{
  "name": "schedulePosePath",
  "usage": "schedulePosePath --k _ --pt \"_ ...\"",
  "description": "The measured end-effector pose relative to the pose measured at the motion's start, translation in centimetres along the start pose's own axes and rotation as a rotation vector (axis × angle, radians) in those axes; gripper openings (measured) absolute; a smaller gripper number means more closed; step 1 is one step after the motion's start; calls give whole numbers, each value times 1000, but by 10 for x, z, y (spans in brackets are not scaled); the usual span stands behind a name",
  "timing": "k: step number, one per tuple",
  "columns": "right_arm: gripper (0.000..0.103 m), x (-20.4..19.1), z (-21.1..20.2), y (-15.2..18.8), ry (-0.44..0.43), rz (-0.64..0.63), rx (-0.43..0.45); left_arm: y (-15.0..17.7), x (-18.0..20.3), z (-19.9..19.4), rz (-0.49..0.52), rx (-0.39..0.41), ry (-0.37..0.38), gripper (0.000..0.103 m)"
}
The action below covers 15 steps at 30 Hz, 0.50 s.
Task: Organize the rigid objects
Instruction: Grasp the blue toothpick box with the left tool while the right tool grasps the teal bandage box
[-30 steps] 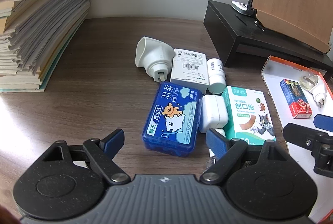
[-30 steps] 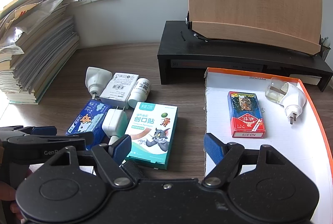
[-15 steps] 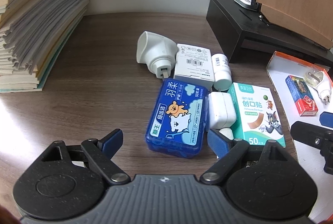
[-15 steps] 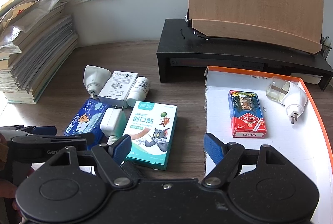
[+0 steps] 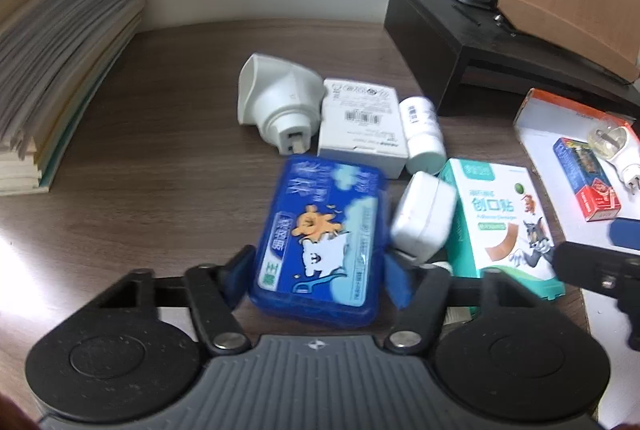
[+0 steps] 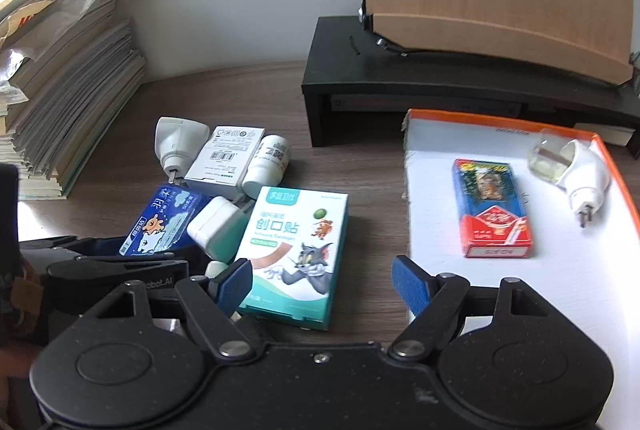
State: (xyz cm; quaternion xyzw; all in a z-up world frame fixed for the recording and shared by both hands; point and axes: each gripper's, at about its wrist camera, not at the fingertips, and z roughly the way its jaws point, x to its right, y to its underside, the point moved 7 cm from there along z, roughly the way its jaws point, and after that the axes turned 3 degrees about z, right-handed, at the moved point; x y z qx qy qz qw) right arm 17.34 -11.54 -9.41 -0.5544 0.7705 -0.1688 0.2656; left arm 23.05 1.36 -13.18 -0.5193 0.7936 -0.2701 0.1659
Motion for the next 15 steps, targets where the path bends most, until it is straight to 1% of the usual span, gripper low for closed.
schedulePosePath --k 2,5,7,10,13,15 --pt "91 -3 7 -1 -10 11 -20 0 -1 -3 -19 13 15 61" --pt "92 -10 16 -3 -32 30 -44 0 -2 -10 -22 36 8 61" --pt "95 -14 23 -4 -41 33 -60 0 -4 -16 -38 47 11 61" --pt "95 -15 35 -7 -7 51 -78 2 -10 -23 -68 58 0 61" --pt "95 -16 47 -9 -8 70 -107 4 -15 -28 -79 62 -18 61" --pt "96 -16 55 -10 19 65 -115 5 -19 -31 -95 63 -21 61"
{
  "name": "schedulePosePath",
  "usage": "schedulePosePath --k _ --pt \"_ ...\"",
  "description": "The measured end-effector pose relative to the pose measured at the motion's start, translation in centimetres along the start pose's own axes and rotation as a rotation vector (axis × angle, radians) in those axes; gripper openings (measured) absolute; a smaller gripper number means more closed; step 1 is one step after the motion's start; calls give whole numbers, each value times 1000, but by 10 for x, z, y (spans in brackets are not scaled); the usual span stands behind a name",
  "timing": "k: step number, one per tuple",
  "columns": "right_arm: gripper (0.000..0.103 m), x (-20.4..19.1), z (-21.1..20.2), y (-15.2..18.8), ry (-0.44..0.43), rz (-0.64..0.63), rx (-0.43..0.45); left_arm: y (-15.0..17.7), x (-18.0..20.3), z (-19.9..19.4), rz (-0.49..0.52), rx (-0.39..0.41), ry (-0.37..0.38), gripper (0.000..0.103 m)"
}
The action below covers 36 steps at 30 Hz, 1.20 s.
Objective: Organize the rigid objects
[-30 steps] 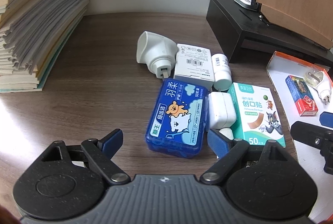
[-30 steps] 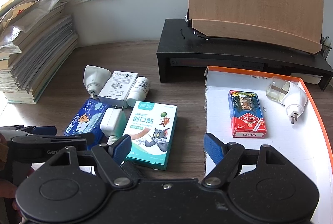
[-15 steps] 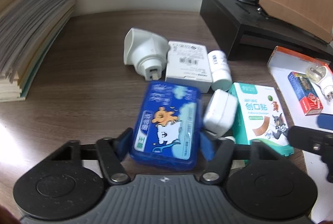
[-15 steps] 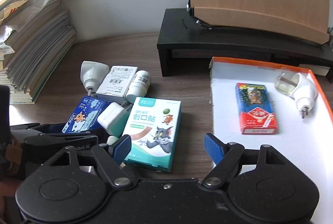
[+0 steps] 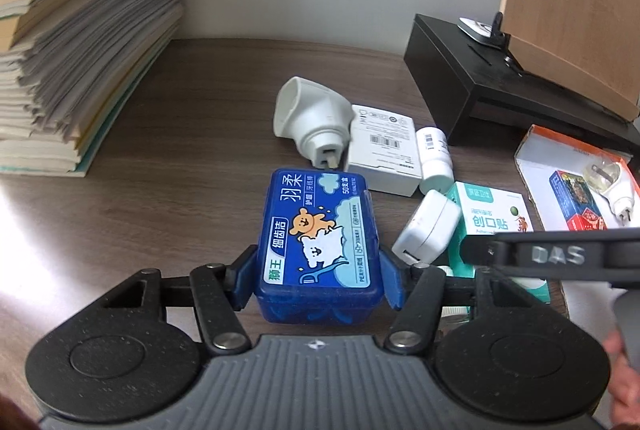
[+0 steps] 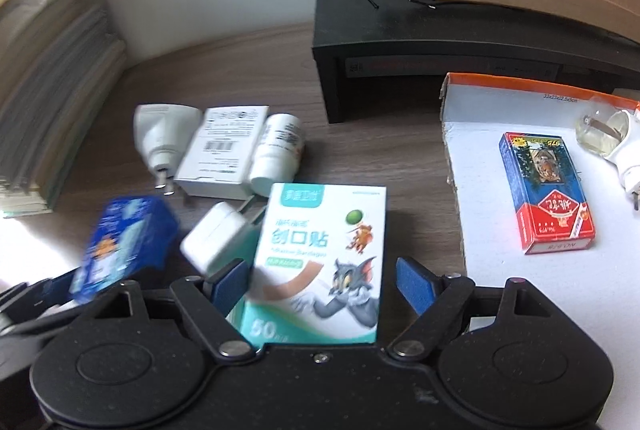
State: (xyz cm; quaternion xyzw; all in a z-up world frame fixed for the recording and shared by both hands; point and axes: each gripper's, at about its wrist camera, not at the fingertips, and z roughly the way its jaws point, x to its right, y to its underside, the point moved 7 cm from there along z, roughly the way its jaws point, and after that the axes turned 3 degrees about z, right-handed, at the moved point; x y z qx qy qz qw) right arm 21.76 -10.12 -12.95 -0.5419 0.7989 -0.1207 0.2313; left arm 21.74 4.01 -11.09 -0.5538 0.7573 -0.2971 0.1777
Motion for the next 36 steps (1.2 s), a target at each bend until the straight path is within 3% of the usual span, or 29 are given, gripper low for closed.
schedulePosePath --k 2,6,22,36 --pt "91 -1 9 0 8 -3 -22 1 -2 -3 -7 2 -3 61" --pt "84 -3 6 -1 26 -22 14 0 -3 -10 -17 15 -8 61" --pt "84 17 -64 10 46 -8 171 4 24 -43 -2 72 43 61" --pt "84 44 -112 38 59 35 218 20 58 -70 36 88 87 61"
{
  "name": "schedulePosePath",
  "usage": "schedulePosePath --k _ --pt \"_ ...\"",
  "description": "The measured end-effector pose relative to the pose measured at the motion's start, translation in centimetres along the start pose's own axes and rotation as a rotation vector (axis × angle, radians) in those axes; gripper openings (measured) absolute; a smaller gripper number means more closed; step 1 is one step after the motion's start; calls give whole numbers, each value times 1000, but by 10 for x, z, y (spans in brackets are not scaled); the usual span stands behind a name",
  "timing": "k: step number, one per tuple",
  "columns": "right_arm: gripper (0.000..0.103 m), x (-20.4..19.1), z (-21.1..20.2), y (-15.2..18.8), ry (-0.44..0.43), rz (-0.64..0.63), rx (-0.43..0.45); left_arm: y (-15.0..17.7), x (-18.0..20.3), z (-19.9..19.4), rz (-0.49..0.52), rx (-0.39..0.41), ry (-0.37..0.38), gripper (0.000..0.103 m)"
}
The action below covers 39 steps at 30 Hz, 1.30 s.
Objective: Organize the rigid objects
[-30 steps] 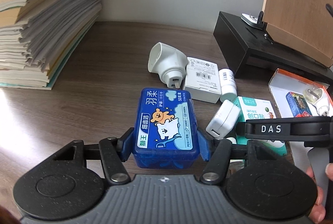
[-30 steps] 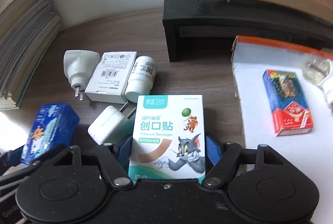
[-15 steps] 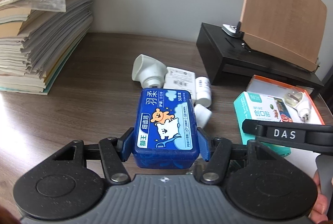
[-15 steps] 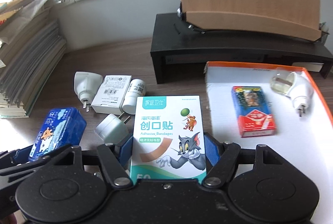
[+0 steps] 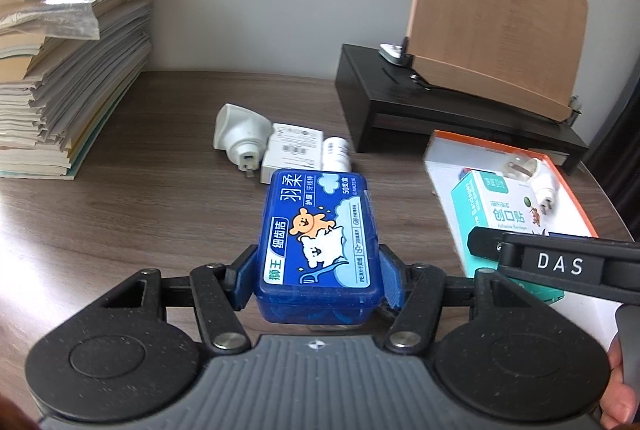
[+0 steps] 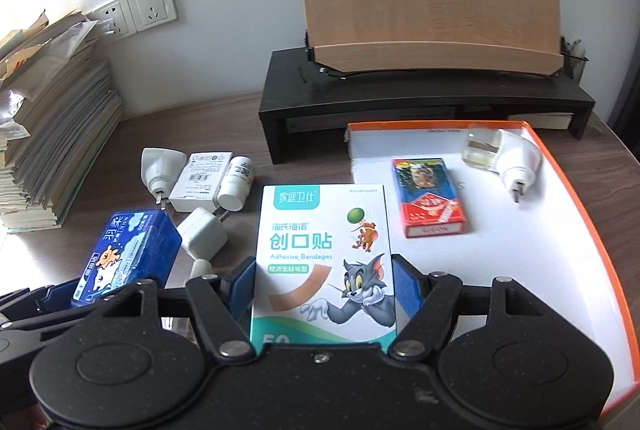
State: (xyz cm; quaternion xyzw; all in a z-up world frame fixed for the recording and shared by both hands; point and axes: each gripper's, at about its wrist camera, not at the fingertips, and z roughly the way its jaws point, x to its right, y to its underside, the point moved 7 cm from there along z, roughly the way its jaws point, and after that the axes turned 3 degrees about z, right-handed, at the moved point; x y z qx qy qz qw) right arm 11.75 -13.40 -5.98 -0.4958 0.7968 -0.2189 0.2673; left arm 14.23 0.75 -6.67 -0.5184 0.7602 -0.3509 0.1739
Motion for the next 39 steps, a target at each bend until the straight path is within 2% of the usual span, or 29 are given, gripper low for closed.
schedulePosePath --k 8,30,39 --pt "84 26 -19 3 -6 -17 15 5 32 -10 -1 8 0 61" --pt "84 152 -46 -5 31 48 43 4 148 3 60 10 42 61" --pt "84 185 -44 -8 38 65 45 4 171 14 72 0 49 61"
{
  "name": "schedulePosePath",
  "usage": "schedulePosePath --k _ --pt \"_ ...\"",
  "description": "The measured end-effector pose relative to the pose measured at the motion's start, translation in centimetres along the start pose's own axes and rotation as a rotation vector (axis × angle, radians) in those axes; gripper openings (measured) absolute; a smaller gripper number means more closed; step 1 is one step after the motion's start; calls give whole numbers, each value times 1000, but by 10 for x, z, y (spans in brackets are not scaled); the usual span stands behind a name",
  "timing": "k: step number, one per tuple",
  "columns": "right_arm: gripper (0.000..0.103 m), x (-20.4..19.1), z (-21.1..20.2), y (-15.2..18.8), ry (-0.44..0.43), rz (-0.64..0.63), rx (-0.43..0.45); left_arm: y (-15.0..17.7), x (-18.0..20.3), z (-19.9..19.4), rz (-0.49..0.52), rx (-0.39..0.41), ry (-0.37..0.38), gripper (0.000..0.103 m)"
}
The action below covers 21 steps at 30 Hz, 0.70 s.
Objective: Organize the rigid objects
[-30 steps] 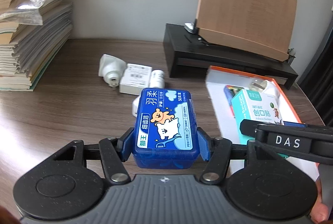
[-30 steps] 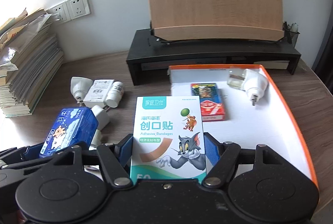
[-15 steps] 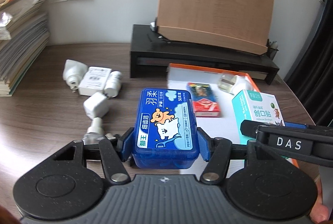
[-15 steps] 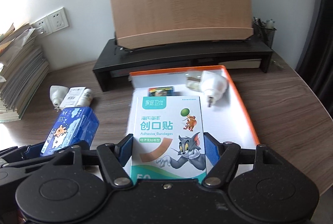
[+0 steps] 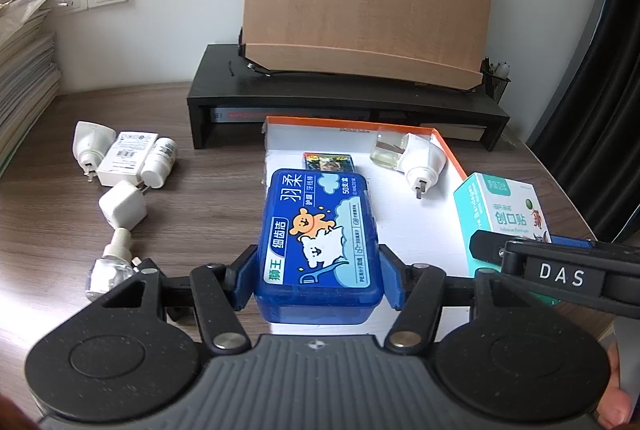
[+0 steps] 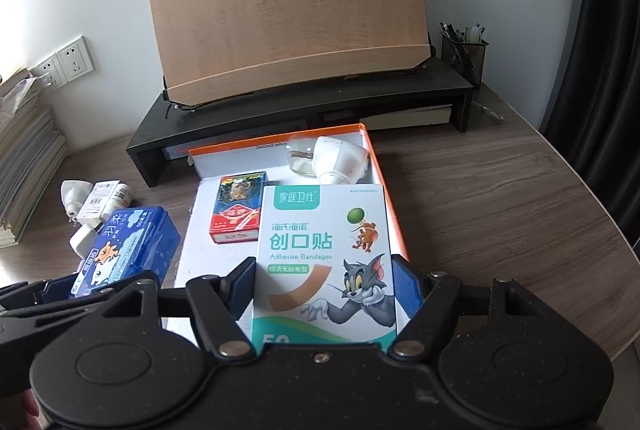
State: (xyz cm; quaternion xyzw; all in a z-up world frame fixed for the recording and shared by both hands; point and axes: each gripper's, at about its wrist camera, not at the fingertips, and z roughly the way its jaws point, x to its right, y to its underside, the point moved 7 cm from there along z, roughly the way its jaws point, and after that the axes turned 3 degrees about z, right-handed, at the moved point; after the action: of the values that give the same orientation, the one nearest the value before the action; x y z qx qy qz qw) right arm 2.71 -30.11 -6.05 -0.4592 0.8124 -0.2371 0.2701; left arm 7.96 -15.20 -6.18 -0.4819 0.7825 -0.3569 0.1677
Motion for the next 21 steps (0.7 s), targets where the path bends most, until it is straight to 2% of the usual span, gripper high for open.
schedulePosePath --k 21 --pt "84 10 24 -6 -23 -29 -38 -1 9 19 -22 -32 -31 61"
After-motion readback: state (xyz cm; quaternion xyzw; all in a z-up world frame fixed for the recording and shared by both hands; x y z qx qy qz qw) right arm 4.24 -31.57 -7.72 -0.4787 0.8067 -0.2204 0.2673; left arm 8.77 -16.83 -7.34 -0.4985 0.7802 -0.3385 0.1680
